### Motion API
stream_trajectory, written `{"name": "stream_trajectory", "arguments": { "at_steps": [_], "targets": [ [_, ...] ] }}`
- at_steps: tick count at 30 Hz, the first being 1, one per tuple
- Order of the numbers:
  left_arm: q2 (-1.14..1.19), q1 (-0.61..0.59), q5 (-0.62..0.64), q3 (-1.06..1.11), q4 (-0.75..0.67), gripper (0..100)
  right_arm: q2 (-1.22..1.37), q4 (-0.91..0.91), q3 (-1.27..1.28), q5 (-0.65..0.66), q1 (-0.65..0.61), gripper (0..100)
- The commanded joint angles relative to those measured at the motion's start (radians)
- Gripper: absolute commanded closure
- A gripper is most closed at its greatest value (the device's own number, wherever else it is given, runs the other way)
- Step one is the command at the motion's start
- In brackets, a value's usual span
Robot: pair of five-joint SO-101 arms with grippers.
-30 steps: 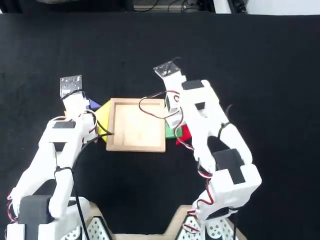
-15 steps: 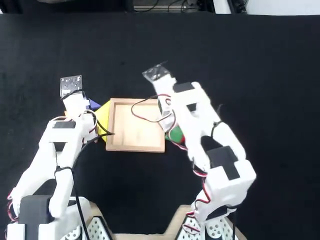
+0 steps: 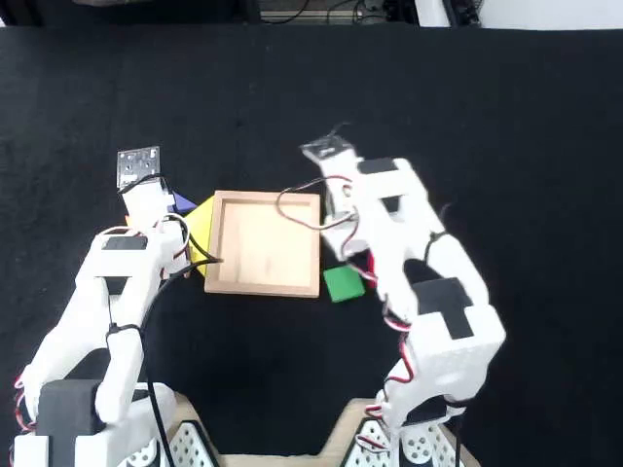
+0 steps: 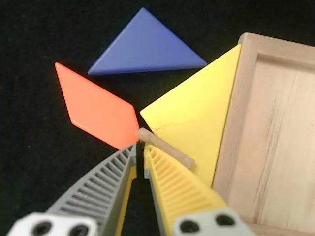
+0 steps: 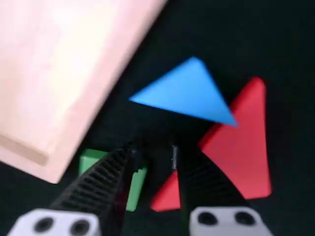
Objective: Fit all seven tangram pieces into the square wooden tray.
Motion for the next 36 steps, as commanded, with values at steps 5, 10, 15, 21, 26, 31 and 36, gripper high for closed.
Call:
{"name": "stream_trajectory", "arguments": {
  "at_steps": [5,10,15,21,26,31,36],
  "targets": [
    [-0.034,-0.004,0.0,-0.005,-0.012,97,-0.022,0.075,-0.048,0.094,0.146,88.5],
    [-0.034,-0.004,0.0,-0.007,-0.012,97,-0.096,0.158,-0.085,0.094,0.141,88.5],
    [-0.034,-0.004,0.0,-0.005,-0.012,97,-0.246,0.195,-0.101,0.12,0.189,88.5],
    [-0.031,-0.004,0.0,-0.01,-0.012,97,-0.278,0.124,-0.01,0.238,0.232,85.0],
    [-0.028,-0.004,0.0,-0.01,-0.012,97,-0.275,0.123,0.018,0.23,0.258,63.4],
    [-0.029,-0.004,0.0,-0.007,-0.012,97,-0.275,0.103,0.082,0.333,0.245,63.2],
    [-0.029,-0.004,0.0,-0.007,-0.012,97,-0.275,0.011,0.148,0.33,0.227,63.8]
  ]
}}
